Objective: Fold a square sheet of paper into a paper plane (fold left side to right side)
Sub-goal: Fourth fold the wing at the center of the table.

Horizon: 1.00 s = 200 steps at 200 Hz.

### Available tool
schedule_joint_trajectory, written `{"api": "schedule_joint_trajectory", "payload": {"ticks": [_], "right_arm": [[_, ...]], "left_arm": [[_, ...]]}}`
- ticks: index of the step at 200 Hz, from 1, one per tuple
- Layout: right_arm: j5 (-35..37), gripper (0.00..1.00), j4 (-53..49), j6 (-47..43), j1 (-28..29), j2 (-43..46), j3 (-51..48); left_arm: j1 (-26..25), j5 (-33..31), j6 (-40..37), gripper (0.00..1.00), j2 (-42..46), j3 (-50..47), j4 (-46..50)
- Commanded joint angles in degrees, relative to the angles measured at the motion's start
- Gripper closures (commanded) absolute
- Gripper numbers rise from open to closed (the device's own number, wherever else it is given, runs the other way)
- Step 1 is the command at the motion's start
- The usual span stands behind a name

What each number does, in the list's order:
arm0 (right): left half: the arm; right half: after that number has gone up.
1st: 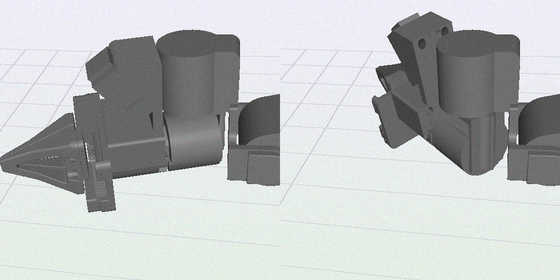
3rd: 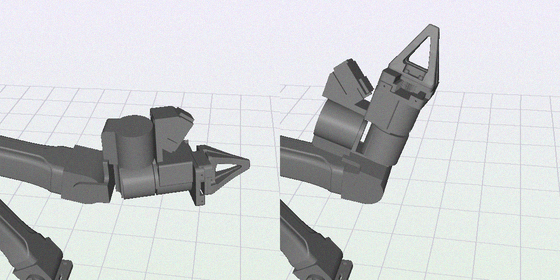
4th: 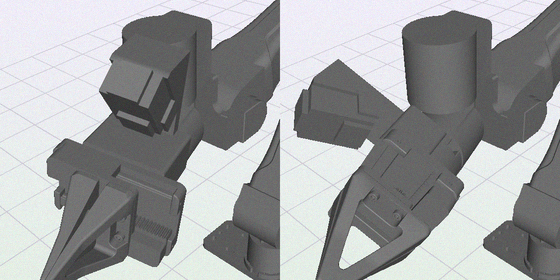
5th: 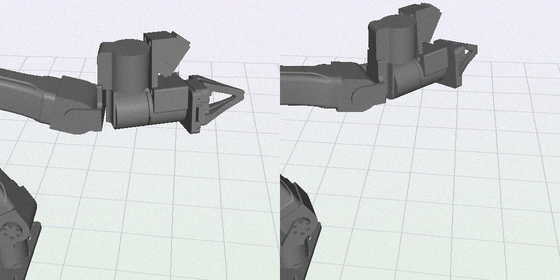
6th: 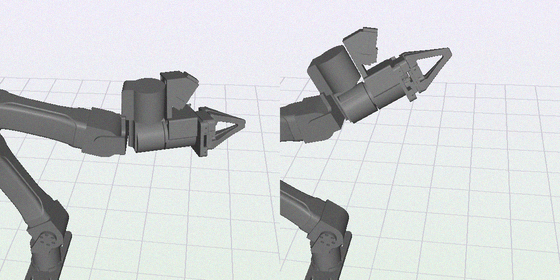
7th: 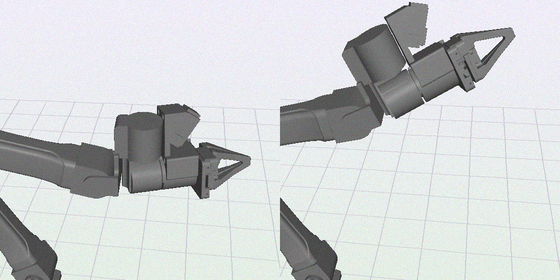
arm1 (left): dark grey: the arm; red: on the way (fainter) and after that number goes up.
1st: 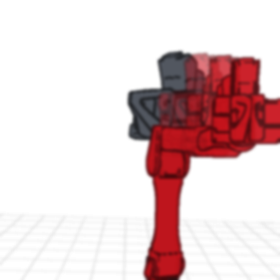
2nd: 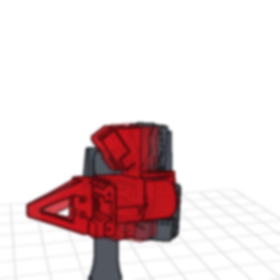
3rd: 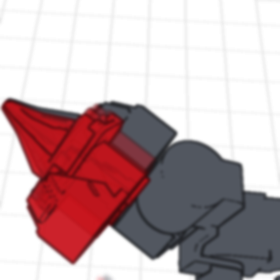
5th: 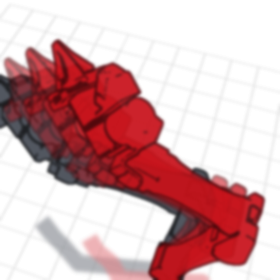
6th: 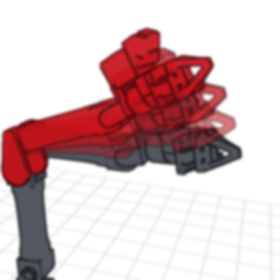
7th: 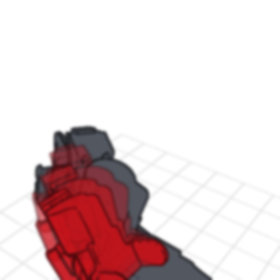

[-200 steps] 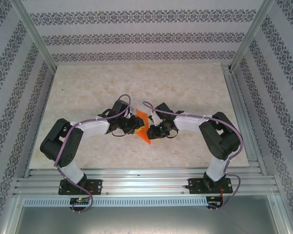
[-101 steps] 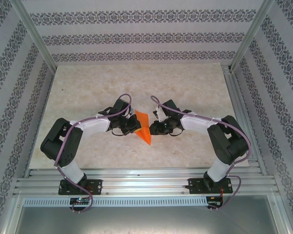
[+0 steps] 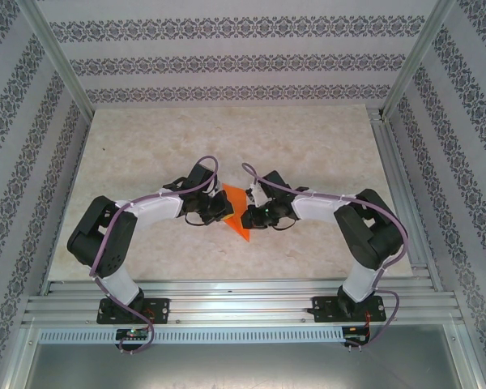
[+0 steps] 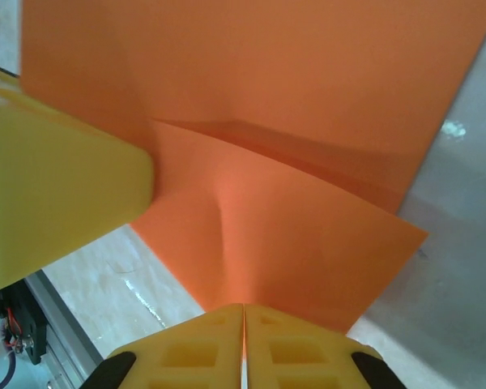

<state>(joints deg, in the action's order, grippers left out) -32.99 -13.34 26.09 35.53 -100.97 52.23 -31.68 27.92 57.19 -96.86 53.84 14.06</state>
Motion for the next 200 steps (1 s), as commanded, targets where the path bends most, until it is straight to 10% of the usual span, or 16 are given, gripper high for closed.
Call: {"api": "schedule_joint_trajectory", "payload": {"ticks": [1,200], "right_arm": [[-1.20,0.92,3.29,0.99,0.41,-2.18,-0.25],[-0.08,0.90,2.98,0.10,-2.13,-3.47,3.29]], "left_arm": [[-0.75,-0.37,-0.25,1.00,0.18,1.80,1.14],[-1.46,-5.23,2.02,1.00,-3.42,6.15,7.91]]}}
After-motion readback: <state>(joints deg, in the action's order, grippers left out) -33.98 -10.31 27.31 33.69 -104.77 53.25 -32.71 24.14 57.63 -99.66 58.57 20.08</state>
